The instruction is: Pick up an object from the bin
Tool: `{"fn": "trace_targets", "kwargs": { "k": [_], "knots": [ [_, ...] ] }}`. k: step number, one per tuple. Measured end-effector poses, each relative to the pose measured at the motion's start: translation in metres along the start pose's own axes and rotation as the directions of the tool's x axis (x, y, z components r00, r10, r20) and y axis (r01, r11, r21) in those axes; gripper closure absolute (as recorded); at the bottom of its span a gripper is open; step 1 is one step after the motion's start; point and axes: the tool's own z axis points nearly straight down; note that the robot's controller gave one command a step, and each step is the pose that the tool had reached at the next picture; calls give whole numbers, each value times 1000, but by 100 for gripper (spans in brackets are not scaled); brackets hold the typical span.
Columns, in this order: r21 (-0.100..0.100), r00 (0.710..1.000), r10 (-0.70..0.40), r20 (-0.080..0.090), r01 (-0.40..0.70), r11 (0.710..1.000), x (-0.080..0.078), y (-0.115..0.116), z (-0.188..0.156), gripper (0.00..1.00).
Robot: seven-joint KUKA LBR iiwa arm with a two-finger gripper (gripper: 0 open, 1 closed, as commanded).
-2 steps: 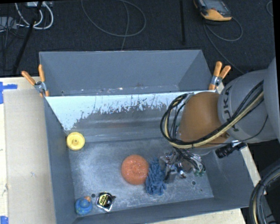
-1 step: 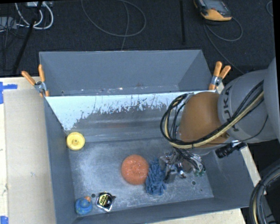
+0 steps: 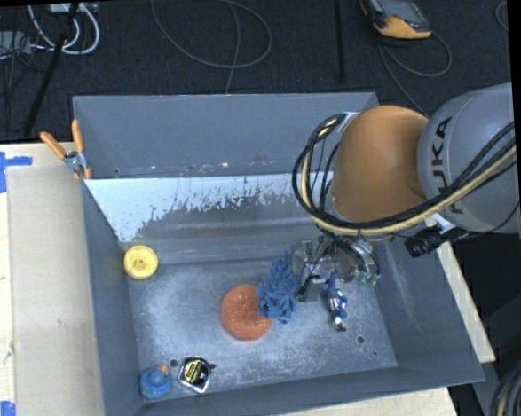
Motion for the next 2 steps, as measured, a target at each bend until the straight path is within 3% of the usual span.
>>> {"fn": "trace_targets", "kwargs": {
  "k": [1,2],
  "knots": [
    [0,1000,-1,0,1,1000,0,0,0,100],
    [0,999,-46,1,46,999,-8,11,-111,100]
  ]
}}
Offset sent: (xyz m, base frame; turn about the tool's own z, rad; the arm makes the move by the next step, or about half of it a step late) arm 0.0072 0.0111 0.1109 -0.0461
